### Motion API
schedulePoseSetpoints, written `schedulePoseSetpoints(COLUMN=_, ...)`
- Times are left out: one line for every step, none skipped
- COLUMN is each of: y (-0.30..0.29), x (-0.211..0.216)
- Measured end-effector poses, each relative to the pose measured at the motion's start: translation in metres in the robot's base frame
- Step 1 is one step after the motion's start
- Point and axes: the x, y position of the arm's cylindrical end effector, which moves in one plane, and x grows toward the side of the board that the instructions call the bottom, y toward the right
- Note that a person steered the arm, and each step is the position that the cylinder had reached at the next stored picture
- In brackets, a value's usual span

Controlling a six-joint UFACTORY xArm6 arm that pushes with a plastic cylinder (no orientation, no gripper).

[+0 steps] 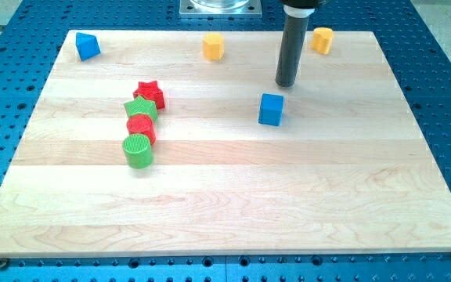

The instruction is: Separate the green star from the red blocks

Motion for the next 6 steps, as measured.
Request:
schedulePoseSetpoints(y=-0.054, x=0.0)
schedulePoseSetpoints(y=-0.12, x=0.002)
schedulePoseSetpoints(y=-0.133, x=0.045)
schedulePoseSetpoints(y=-0.131, x=0.048)
schedulePoseSetpoints(y=-0.131, x=0.048)
schedulePoseSetpoints(y=-0.139, x=0.052)
